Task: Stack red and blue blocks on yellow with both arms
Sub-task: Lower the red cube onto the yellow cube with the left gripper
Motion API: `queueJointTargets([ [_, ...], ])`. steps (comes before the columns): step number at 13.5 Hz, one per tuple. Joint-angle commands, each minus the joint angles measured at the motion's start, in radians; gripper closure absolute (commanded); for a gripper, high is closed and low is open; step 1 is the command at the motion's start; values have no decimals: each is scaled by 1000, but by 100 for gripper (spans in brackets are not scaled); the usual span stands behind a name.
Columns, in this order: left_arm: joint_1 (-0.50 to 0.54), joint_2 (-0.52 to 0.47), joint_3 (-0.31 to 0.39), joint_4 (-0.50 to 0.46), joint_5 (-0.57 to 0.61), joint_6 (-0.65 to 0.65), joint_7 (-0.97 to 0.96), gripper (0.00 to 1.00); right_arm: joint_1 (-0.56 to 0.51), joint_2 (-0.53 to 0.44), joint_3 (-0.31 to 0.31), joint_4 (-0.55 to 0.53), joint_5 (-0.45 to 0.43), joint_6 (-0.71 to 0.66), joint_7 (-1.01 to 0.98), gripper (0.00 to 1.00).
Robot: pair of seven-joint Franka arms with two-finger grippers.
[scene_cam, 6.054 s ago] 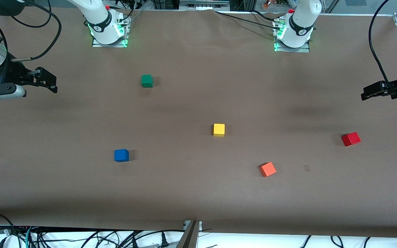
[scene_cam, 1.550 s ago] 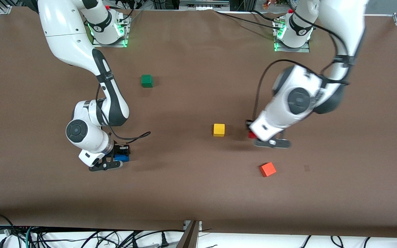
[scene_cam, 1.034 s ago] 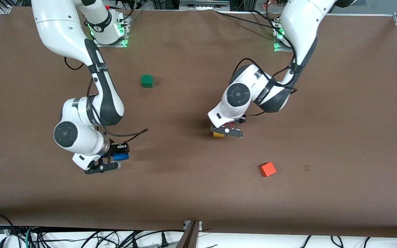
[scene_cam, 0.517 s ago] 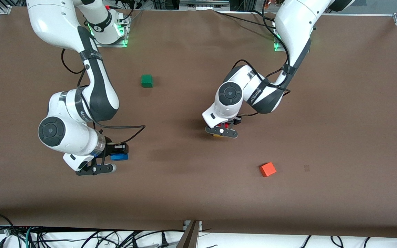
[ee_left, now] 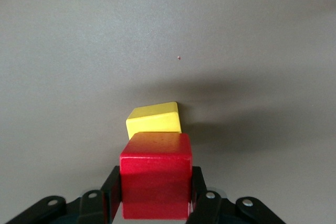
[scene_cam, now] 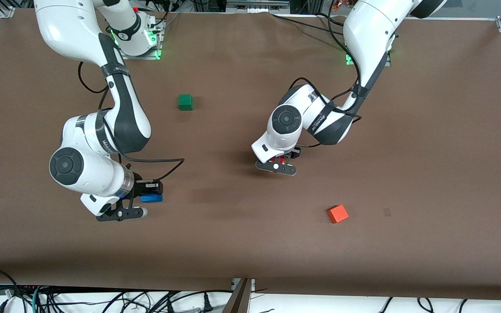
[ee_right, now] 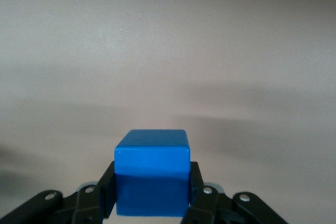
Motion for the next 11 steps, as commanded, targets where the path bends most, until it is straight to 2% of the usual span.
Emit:
queueJointTargets([
  [1,-19,25,16,43,32,-5,-23,96,-3,11,4,31,20,-14,25,65],
  [9,-16,23,18,47,57,-5,-23,95,13,12,6,40,20,-14,65,65],
  [11,-16,23,18,47,57,-5,-24,90,20,12,6,40,20,-14,94,65],
])
